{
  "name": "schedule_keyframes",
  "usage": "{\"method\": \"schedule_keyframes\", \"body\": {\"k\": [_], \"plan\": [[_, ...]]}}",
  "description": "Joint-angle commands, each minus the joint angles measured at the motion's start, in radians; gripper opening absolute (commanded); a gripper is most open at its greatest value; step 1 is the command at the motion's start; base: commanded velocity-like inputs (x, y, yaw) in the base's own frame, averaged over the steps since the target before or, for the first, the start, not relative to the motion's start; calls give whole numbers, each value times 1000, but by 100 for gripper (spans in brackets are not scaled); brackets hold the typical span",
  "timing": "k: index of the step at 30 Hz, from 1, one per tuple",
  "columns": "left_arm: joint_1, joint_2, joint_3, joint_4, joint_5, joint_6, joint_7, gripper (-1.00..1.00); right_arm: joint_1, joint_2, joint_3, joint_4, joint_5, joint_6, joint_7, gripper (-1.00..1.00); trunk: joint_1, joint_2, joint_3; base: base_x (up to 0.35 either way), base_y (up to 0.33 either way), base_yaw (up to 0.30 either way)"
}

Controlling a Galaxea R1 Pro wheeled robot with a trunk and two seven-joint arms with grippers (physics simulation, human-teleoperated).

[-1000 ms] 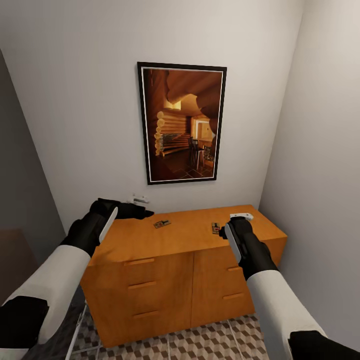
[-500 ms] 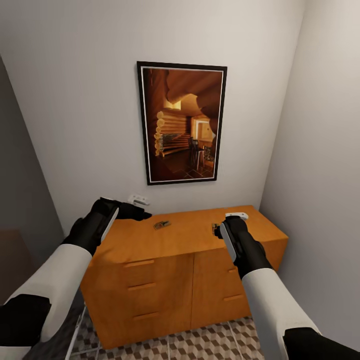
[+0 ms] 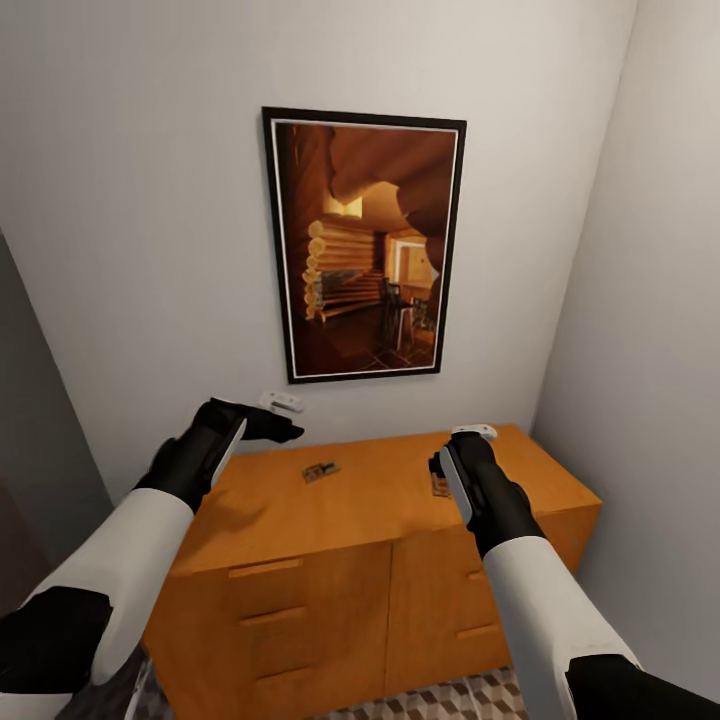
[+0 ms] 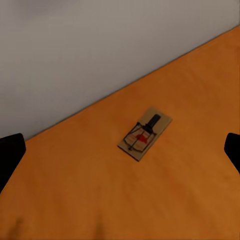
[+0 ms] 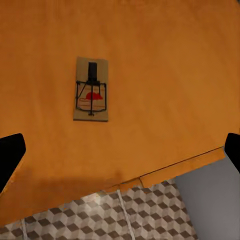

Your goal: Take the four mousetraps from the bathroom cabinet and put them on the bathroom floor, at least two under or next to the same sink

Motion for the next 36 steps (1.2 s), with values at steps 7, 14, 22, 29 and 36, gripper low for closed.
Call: {"method": "schedule_keyframes", "body": {"k": [7, 14, 22, 29, 36], "plan": [[-1, -11, -2, 13, -9, 0, 5, 100, -1, 0, 0, 3, 5, 5, 1, 100, 1, -2, -2, 322, 0, 0], [-1, -13, -2, 20, -8, -1, 9, 100, -1, 1, 1, 5, 5, 5, 1, 100, 1, -2, -2, 315, 0, 0], [-1, -15, -4, 31, -7, 1, 11, 100, -1, 1, 1, 6, 4, 4, 0, 100, 1, -2, -2, 110, 0, 0], [-1, -17, -5, 121, -4, 2, 10, 100, -1, 1, 0, 14, 3, 2, 1, 100, 1, -2, -2, 20, 0, 0], [-1, -37, -5, 280, 7, -27, 9, 100, -1, 0, -2, 59, 2, 0, 1, 100, 1, -2, -2, 3, 0, 0]]}}
